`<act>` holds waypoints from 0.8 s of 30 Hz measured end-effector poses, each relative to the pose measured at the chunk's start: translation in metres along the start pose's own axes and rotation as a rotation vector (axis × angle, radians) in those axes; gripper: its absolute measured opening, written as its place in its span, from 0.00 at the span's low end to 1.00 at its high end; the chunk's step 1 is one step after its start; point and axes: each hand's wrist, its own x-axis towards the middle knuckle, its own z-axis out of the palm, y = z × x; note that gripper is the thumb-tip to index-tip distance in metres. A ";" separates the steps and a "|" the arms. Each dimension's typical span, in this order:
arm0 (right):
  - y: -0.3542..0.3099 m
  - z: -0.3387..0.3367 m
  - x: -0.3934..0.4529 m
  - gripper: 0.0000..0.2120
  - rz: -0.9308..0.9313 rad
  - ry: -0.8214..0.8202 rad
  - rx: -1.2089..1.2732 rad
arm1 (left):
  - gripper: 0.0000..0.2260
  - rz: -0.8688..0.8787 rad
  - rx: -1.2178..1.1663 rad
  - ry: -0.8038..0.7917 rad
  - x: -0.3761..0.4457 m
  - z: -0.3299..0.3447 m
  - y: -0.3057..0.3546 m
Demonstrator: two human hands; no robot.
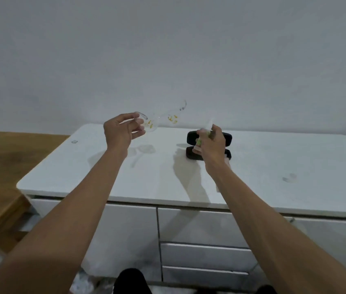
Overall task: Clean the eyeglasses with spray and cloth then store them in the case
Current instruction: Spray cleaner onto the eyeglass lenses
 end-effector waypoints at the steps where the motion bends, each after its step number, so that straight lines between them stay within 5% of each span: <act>1: -0.003 -0.015 0.003 0.11 -0.049 0.059 -0.039 | 0.08 -0.007 -0.005 -0.011 -0.003 0.005 -0.003; 12: -0.030 -0.184 0.000 0.16 -0.211 0.620 -0.305 | 0.08 -0.109 -0.002 -0.202 -0.047 0.092 -0.037; 24: -0.006 -0.250 -0.017 0.17 -0.111 0.690 -0.489 | 0.07 -0.146 0.034 -0.300 -0.077 0.136 -0.054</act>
